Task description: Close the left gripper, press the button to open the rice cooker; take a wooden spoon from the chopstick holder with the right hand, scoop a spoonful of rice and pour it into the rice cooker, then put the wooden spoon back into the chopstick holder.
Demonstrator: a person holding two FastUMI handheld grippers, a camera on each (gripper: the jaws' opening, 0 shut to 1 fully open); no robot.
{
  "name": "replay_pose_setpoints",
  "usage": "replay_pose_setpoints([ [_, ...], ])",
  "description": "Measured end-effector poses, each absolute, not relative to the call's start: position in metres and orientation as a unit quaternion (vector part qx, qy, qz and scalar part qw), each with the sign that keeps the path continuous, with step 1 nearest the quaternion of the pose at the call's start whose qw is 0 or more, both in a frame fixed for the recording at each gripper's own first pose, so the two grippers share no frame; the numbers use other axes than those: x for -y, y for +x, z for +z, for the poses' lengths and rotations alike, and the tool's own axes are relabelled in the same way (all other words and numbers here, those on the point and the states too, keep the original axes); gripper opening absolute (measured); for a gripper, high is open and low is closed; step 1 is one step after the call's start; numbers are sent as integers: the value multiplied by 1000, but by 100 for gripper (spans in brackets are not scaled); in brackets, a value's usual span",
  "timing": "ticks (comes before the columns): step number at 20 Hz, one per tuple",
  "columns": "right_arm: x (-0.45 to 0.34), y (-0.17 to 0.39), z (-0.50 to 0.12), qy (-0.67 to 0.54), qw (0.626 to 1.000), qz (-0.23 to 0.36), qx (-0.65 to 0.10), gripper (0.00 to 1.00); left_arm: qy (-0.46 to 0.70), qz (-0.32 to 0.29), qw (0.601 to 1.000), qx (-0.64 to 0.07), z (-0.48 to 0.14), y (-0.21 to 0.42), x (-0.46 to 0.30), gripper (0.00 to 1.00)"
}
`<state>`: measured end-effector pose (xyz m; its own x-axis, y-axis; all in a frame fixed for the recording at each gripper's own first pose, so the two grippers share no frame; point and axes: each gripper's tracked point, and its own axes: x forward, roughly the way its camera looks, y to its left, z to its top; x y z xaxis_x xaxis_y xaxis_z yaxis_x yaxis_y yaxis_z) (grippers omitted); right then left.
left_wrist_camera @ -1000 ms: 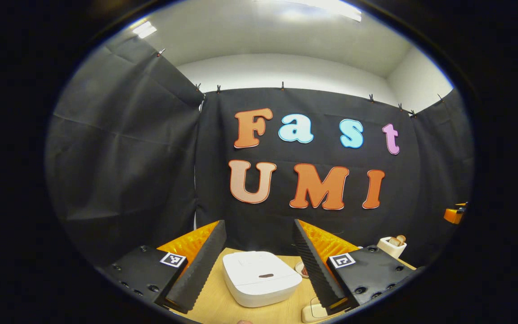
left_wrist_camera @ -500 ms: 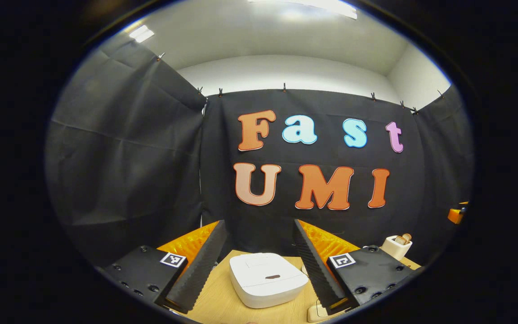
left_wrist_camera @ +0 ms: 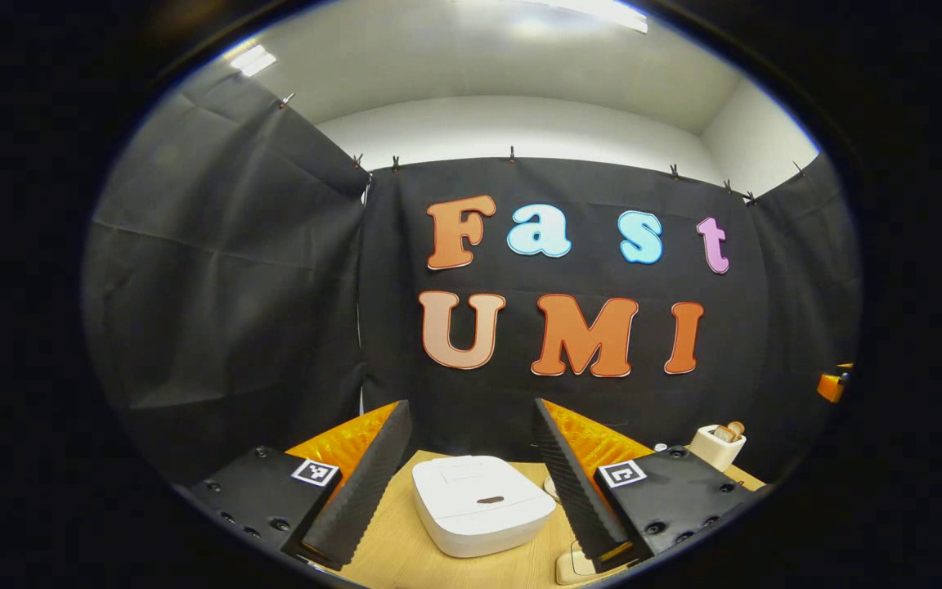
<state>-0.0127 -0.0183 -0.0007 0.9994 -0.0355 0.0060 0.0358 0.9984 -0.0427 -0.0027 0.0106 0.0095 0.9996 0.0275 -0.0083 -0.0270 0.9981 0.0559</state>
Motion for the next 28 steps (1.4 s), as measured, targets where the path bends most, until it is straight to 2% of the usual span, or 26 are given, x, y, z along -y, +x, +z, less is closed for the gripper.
replay_pose_setpoints([
  [1, 19, -12, -2, -22, 1000, -20, 1, 95, 29, 12, 999, -7, 7, -1, -11, 96],
  [6, 13, -15, -6, -27, 1000, -16, -2, 95, 38, 13, 999, -17, -4, 6, -11, 46],
  [8, 11, -15, -8, -31, 999, -16, -3, 95, 36, 27, 999, -9, 0, 18, -19, 5],
  [9, 10, -14, -9, -33, 999, -15, -5, 95, 30, 26, 999, -15, -1, 18, -18, 10],
  [11, 6, -15, -13, -36, 999, -13, -9, 95, 25, 8, 1000, -15, -4, 24, -13, 4],
  [17, 0, -14, -19, -42, 999, -10, -16, 95, 22, -13, 999, -48, -30, 58, -14, 5],
  [28, 20, -19, -38, -70, 996, -39, -36, 95, 37, -73, 983, -162, -180, 136, 13, 6],
])
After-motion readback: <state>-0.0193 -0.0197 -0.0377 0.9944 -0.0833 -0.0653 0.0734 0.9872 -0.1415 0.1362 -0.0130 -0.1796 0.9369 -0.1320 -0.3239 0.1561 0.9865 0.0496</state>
